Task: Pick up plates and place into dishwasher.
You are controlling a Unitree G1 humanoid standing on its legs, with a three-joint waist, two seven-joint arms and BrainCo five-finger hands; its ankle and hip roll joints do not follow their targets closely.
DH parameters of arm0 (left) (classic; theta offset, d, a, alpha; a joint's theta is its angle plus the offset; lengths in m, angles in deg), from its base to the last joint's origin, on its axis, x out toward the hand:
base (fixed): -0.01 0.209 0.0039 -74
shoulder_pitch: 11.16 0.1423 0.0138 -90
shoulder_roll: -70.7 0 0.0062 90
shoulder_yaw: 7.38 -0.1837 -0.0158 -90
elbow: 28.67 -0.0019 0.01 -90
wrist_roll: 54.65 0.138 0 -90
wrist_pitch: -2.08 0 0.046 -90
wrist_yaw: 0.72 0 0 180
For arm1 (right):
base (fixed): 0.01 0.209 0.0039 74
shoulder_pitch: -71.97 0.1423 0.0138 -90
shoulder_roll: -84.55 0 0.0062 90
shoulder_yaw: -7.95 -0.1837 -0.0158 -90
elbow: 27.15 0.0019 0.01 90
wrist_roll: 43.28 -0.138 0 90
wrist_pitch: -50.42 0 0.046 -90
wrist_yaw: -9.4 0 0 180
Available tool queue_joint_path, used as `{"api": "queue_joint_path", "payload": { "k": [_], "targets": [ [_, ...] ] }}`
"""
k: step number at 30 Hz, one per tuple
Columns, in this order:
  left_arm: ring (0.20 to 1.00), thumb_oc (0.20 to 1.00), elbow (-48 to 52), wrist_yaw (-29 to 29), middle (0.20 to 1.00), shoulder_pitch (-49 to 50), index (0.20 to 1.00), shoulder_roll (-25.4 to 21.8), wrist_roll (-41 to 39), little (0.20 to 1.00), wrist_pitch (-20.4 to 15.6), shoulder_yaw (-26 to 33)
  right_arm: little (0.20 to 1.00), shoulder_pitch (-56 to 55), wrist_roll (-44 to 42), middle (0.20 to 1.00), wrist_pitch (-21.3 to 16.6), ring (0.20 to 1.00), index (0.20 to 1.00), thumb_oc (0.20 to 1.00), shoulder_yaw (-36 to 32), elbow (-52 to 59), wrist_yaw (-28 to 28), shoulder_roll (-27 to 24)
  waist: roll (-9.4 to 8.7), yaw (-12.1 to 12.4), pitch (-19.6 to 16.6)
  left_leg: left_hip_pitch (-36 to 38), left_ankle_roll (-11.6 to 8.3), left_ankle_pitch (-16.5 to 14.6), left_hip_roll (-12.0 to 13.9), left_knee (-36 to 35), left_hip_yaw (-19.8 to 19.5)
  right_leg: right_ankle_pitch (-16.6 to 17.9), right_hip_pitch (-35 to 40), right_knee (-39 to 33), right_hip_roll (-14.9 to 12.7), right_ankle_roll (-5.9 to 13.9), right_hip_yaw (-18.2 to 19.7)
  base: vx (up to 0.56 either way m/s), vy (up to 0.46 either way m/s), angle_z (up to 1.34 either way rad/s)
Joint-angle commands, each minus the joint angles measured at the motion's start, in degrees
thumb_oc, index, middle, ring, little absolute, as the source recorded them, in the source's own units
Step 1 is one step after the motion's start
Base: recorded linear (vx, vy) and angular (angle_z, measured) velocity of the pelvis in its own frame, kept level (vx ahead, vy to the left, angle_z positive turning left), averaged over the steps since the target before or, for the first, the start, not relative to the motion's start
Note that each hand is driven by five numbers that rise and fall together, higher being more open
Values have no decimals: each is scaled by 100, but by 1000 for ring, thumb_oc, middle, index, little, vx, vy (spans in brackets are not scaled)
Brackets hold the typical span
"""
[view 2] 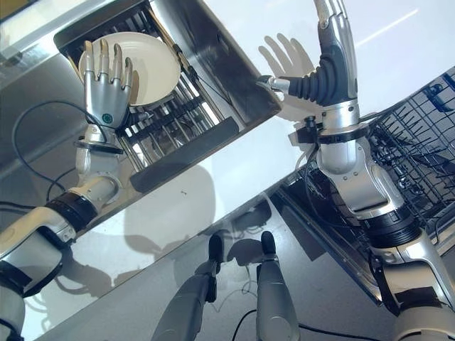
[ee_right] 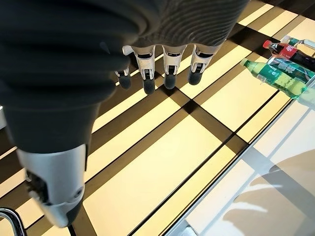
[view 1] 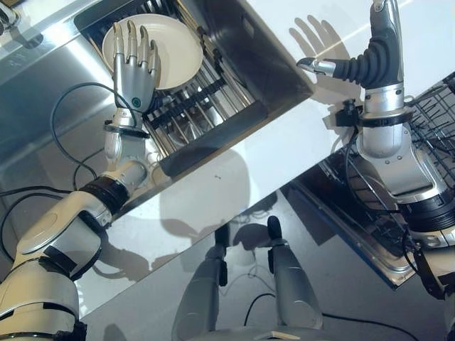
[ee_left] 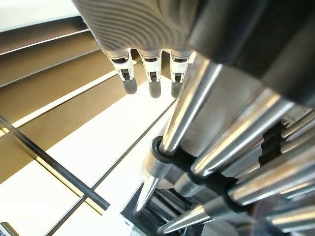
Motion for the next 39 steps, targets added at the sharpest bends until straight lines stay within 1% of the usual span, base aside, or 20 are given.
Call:
{"api": "queue_joint_path", "payload": {
  "k": [1,2,3,6,7,8,9,12,14,15,16,17,19,22,27,33,39],
  "targets": [
    [758,758,-2238,2812,758,1,758,717,-444,758,368,1507,1000,74,30,1000,-60,1000,1000,1000,123,-100,-28,169,-231,30,715,71,-132,-199,189,152,-98,473,244,-554,28,75,5,0,0,0],
    [1000,1000,-2104,2595,1000,91,1000,736,-530,1000,499,1525,1000,97,34,1000,-61,1000,1000,1000,163,-129,28,180,-232,47,735,91,-122,-203,185,146,-105,477,250,-546,51,79,19,0,0,0],
    [1000,1000,-2077,2472,1000,90,1000,736,-624,1000,525,1505,1000,114,41,1000,-42,1000,1000,1000,195,-139,58,186,-236,53,739,104,-118,-206,184,138,-105,478,259,-550,57,84,24,-8,-52,0],
    [1000,1000,-2027,1772,1000,-66,1000,723,-1178,1000,589,1455,1000,193,-35,1000,-84,1000,1000,1000,280,-227,179,146,-276,65,783,116,-98,-208,176,141,-95,469,277,-539,78,72,-26,-10,-30,0],
    [1000,1000,-2045,1774,1000,-139,1000,710,-1220,1000,576,1474,1000,204,-83,1000,-104,1000,1000,1000,279,-231,183,115,-279,60,783,116,-94,-205,172,137,-99,466,278,-540,80,68,-32,0,0,0],
    [730,730,-2042,1666,730,-177,730,676,-1376,730,545,1489,1000,210,-100,1000,-133,1000,1000,1000,274,-242,170,99,-275,51,781,117,-96,-203,173,136,-96,461,276,-533,81,67,-36,0,0,0],
    [200,200,-2075,1400,200,-221,200,645,-1584,200,520,1461,1000,222,-109,1000,-129,1000,1000,1000,267,-239,140,92,-267,44,768,127,-95,-196,170,127,-94,464,283,-536,78,61,-38,0,0,0],
    [200,200,-2129,654,200,-277,200,619,-2055,200,370,1504,1000,181,-107,1000,-110,1000,1000,1000,264,-206,130,93,-265,28,753,142,-99,-201,167,129,-88,456,297,-534,68,64,-38,0,0,0],
    [200,200,-2145,-399,200,-357,200,567,-2526,200,-7,1601,1000,123,-117,1000,-96,1000,1000,1000,249,-191,154,90,-272,24,738,149,-94,-200,166,128,-94,455,296,-528,68,59,-39,0,0,0],
    [200,200,-2187,-588,200,-361,200,568,-2675,200,-59,1604,1000,113,-120,1000,-93,1000,1000,1000,249,-182,156,87,-272,22,737,150,-94,-201,166,129,-95,453,297,-526,67,58,-40,0,0,0],
    [200,200,-2166,-1004,200,-371,200,556,-2876,200,-256,1637,1000,69,-122,1000,-95,1000,1000,1000,234,-157,154,82,-273,19,724,151,-95,-198,169,121,-95,452,298,-529,64,57,-40,0,0,0],
    [200,200,-2162,-1303,200,-364,200,548,-3020,200,-379,1658,1000,27,-118,1000,-103,1000,1000,1000,208,-137,146,77,-269,20,716,156,-96,-193,170,107,-97,454,302,-535,59,57,-44,0,0,0],
    [200,200,-2120,-1722,200,-338,200,528,-3162,200,-631,1754,1000,-46,-110,1000,-109,1000,1000,1000,174,-98,150,68,-257,29,697,164,-96,-187,170,75,-100,453,309,-554,51,63,-49,2,-2,2],
    [200,200,-2091,-2047,200,-246,200,520,-3154,200,-847,1811,1000,-139,-52,1000,-113,1000,1000,1000,116,-55,139,94,-237,43,682,171,-96,-181,168,50,-107,455,309,-559,37,63,-60,3,1,5],
    [200,200,-2079,-2222,200,-135,200,514,-3145,200,-1023,1886,1000,-221,-47,1000,-129,1000,1000,1000,78,-27,129,104,-224,39,646,202,-107,-182,175,21,-93,444,335,-573,23,63,-59,0,2,1],
    [200,200,-2052,-2451,200,-78,200,469,-3227,200,-1333,1894,1000,-342,-64,1000,-168,1000,1000,1000,36,47,76,66,-191,15,571,249,-116,-183,165,-17,-93,435,366,-588,4,61,-53,0,0,0],
    [200,200,-1911,-2553,200,-20,200,421,-3242,200,-1603,1929,1000,-421,-80,1000,-134,1000,1000,1000,-3,136,18,51,-147,12,512,296,-124,-196,161,-34,-79,420,404,-597,-26,68,-48,0,0,0]
  ]
}}
